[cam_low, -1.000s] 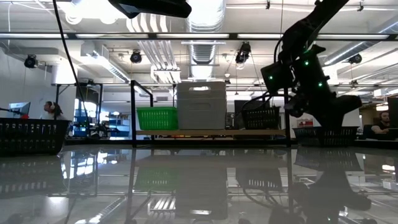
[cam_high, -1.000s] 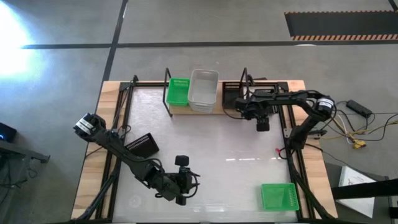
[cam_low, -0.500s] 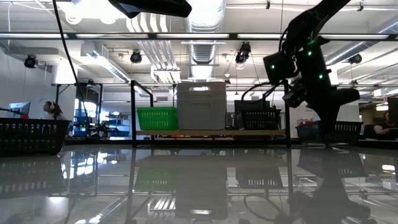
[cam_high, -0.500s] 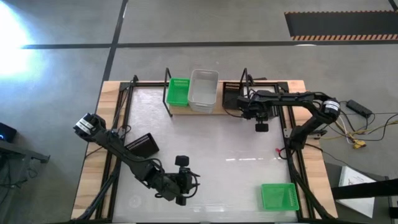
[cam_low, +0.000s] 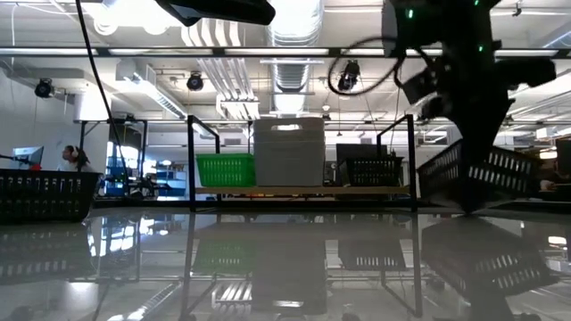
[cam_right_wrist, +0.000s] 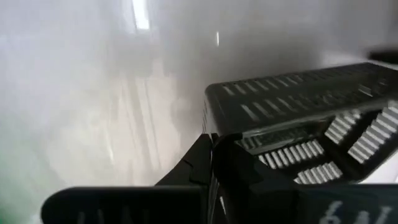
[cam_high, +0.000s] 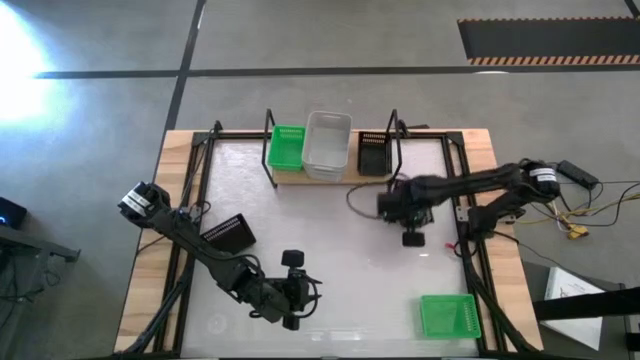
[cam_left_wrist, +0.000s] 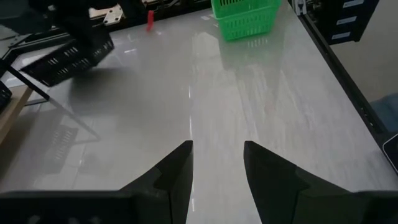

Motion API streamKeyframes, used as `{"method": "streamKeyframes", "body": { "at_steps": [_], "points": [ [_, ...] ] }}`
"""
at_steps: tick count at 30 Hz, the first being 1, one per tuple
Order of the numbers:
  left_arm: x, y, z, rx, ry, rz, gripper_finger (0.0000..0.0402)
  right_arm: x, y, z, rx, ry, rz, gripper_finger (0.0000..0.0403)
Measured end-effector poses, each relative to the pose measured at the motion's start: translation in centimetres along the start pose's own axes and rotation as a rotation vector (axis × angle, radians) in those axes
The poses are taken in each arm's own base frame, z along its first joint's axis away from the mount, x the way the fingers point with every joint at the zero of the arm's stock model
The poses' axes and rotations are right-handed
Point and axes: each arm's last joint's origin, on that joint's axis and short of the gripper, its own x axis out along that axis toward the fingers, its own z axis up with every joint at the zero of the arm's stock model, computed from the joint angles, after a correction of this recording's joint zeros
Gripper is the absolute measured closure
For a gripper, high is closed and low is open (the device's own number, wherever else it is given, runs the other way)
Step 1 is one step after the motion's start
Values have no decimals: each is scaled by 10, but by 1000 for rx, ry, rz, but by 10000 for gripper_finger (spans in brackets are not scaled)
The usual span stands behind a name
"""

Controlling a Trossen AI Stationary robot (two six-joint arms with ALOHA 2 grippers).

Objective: Stack baskets on shelf by color
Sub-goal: Stack the top black bin on the black bin on the shelf

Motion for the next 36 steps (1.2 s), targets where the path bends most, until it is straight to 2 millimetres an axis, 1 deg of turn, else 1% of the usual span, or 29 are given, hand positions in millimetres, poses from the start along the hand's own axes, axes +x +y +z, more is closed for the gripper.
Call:
{"method": "streamKeyframes", "body": {
  "at_steps": [3,6,8,9,11,14,17,18,20,22,24,26,28,31,34,36],
  "points": [
    [0,0,0,-1,-1,0,275,-3,33,17,-48,-59,10,394],
    [0,0,0,-3,-3,0,275,-2,65,35,-111,-109,65,394],
    [0,0,1,-5,-6,-1,275,1,83,49,-145,-138,73,394],
    [0,0,1,-7,-10,-1,275,3,89,56,-156,-144,74,394],
    [0,0,2,-12,-17,-3,275,9,97,72,-172,-149,71,394],
    [0,0,2,-13,-19,-3,275,19,104,95,-208,-150,52,390],
    [0,0,1,-12,-17,-3,275,26,107,114,-257,-158,25,374],
    [0,0,1,-12,-18,-3,275,26,107,119,-267,-159,25,365],
    [0,0,1,-12,-17,-3,275,20,109,127,-285,-190,30,345],
    [0,-1,1,-12,-17,-4,275,10,109,129,-302,-220,37,320],
    [-1,-2,0,-10,-16,-7,275,-1,109,126,-311,-248,41,296],
    [-2,-4,0,-7,-17,-11,275,-10,109,118,-317,-266,44,275],
    [-3,-6,-1,-4,-18,-18,275,-17,110,106,-314,-282,50,259],
    [-5,-9,-2,1,-18,-27,275,-15,108,85,-291,-296,47,242],
    [-4,-11,-3,5,-16,-29,275,-2,106,64,-265,-348,16,235],
    [-2,-12,-5,9,-11,-28,275,6,105,54,-247,-425,32,236]
  ]
}}
